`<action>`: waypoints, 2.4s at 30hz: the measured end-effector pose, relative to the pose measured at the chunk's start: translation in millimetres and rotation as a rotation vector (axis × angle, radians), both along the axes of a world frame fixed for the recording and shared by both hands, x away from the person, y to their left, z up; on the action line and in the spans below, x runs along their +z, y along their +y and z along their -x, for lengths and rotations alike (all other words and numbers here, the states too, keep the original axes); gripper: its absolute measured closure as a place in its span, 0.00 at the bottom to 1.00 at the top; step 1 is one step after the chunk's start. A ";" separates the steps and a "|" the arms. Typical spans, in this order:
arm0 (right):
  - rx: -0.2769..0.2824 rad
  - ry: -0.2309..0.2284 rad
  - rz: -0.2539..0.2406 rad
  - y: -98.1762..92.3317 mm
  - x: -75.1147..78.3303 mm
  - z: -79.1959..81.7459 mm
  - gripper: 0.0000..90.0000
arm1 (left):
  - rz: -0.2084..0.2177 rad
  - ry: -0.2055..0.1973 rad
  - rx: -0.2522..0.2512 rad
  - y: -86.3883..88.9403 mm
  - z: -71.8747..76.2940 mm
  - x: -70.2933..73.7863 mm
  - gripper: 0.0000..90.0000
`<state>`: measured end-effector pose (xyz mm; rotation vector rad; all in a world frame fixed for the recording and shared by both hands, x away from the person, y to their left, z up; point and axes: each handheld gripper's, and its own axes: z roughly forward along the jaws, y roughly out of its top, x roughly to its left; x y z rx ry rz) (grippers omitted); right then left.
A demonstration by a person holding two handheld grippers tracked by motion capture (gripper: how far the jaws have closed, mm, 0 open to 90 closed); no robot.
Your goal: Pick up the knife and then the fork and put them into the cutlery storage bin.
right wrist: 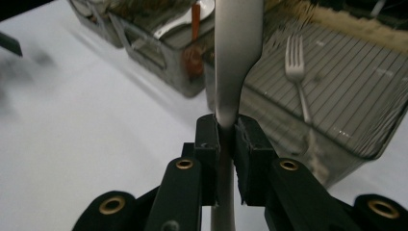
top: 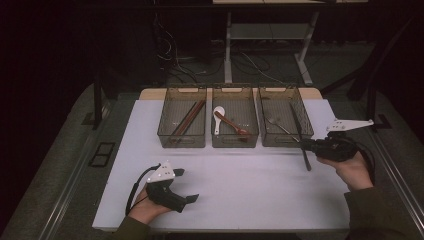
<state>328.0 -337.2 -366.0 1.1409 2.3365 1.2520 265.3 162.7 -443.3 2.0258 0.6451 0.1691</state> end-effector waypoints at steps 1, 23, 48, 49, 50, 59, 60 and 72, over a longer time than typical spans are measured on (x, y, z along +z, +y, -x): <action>-0.002 -0.011 -0.004 -0.2 2.6 -1.7 0.89 | 0.000 0.000 0.000 0.0 0.1 0.1 0.00; -0.086 -0.153 -0.067 10.7 62.0 -64.4 0.89 | 0.007 -0.001 0.000 0.6 0.1 -0.4 0.00; -0.191 0.065 0.072 10.0 11.5 -127.8 0.89 | 0.002 0.003 -0.003 -0.1 -0.1 -1.2 0.00; -0.192 0.082 0.082 10.3 8.7 -129.7 0.89 | -0.002 0.005 -0.007 -0.3 -0.1 -1.1 0.00; -0.193 0.099 0.090 10.6 6.0 -131.6 0.89 | -0.003 0.005 -0.009 -0.6 -0.1 -1.2 0.00; -0.205 0.227 0.182 16.0 -11.2 -144.8 0.89 | -0.002 0.007 -0.009 -0.4 -0.1 -1.4 0.00; -0.204 0.233 0.188 16.2 -12.6 -146.1 0.89 | -0.002 0.007 -0.010 -0.5 -0.1 -1.4 0.00; -0.169 0.305 0.268 30.6 -27.9 -158.7 0.86 | -0.001 0.005 -0.012 -0.4 0.2 -1.4 0.00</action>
